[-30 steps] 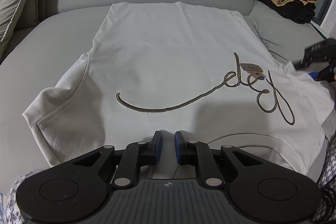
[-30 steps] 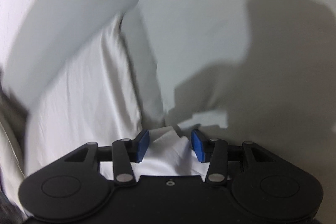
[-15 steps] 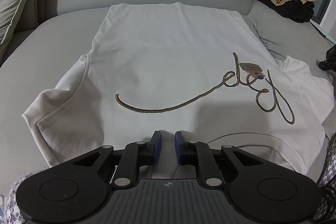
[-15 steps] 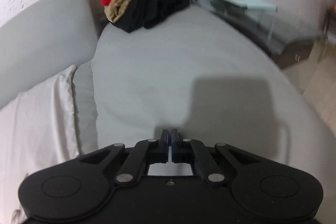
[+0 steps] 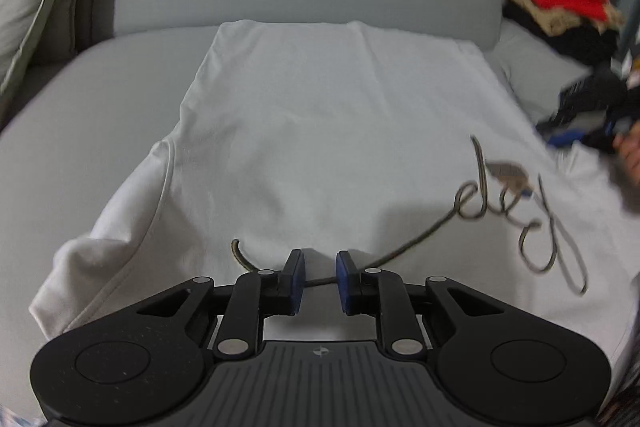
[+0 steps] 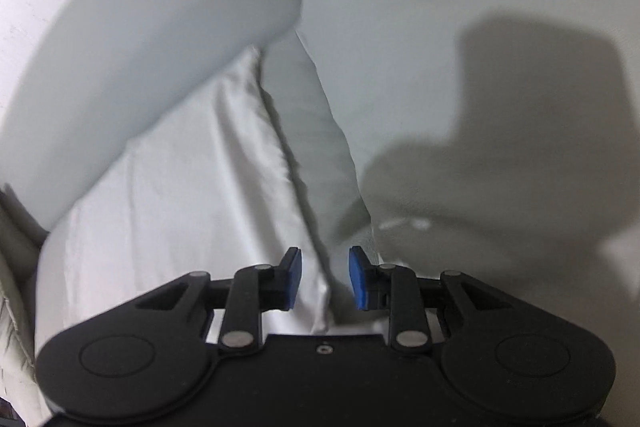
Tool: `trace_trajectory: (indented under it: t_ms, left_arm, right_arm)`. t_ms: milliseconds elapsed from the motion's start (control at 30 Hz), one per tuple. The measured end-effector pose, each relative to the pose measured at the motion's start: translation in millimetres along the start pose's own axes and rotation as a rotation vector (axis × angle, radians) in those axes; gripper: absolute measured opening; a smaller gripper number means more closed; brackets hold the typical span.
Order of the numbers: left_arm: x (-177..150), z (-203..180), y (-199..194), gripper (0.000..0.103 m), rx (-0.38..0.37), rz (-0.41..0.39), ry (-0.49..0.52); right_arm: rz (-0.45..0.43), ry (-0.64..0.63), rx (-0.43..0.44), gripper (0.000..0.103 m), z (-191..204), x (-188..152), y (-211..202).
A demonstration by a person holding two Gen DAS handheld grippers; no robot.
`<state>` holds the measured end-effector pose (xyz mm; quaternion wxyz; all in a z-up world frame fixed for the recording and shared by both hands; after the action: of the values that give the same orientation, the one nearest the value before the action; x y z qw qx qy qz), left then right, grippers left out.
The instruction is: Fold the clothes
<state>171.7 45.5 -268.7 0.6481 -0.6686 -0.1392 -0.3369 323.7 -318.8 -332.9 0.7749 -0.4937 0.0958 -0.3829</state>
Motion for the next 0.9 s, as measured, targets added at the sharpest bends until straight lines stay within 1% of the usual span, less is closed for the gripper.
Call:
trace_trajectory:
  t_ms: [33, 67, 100, 133, 167, 233, 267, 367, 433, 467, 533, 633, 700, 800, 900]
  left_arm:
    - [0, 0, 0, 0.019, -0.007, -0.001, -0.008]
    - [-1, 0, 0, 0.019, -0.01, -0.002, -0.015]
    - [-2, 0, 1, 0.019, -0.013, -0.003, -0.021]
    - [-2, 0, 0, 0.019, -0.013, -0.004, -0.023]
    - [-2, 0, 0, 0.019, -0.013, -0.006, -0.026]
    - [-2, 0, 0, 0.02, -0.013, -0.009, -0.031]
    - [-2, 0, 0, 0.02, -0.013, -0.009, -0.029]
    - [-2, 0, 0, 0.02, -0.013, -0.011, -0.027]
    - [-3, 0, 0, 0.02, -0.015, -0.013, -0.03]
    - [-3, 0, 0, 0.02, -0.016, -0.014, -0.031]
    - [-2, 0, 0, 0.021, -0.015, -0.014, -0.029]
    - [-2, 1, -1, 0.021, -0.016, -0.021, -0.038]
    - [-1, 3, -2, 0.021, -0.018, -0.029, -0.053]
    - [-1, 5, -2, 0.021, -0.028, -0.033, -0.071]
    - [0, 3, 0, 0.022, -0.039, -0.026, -0.069]
  right_arm:
    - [0.008, -0.004, 0.003, 0.026, -1, -2, 6]
    - [0.004, -0.025, 0.006, 0.02, 1, -4, 9]
    - [-0.004, -0.057, 0.01, 0.016, 3, -7, 10]
    - [-0.014, -0.095, 0.01, 0.006, 6, -11, 10]
    - [-0.034, -0.135, -0.002, 0.002, 9, -14, 9]
    - [-0.138, -0.176, -0.077, 0.002, 7, -10, 4]
    - [-0.177, -0.174, -0.11, 0.002, 4, -6, 3]
    - [-0.159, -0.116, -0.137, 0.004, -4, -5, 5]
    - [-0.191, -0.081, -0.181, 0.005, -4, -2, -2]
    - [-0.203, -0.045, -0.159, 0.01, -3, 2, -7]
    - [-0.22, 0.059, -0.031, 0.019, 3, 12, -21]
    - [-0.235, 0.153, 0.123, 0.019, 24, 34, -27]
    - [-0.221, 0.172, 0.155, 0.019, 36, 50, -17]
    - [-0.197, 0.19, 0.154, 0.019, 48, 69, 11]
    - [-0.17, 0.228, 0.163, 0.019, 55, 74, 39]
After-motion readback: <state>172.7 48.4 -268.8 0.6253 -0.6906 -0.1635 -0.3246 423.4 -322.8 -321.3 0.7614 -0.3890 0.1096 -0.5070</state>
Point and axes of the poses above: each gripper's, at about its wrist camera, not at the fingertips, and y roughly the way its jaws point, z to its left, x to its top, the point moved 8 cm from there along y, roughly the way its jaws point, and after that the axes turned 15 degrees about y, right-handed, at the moved point
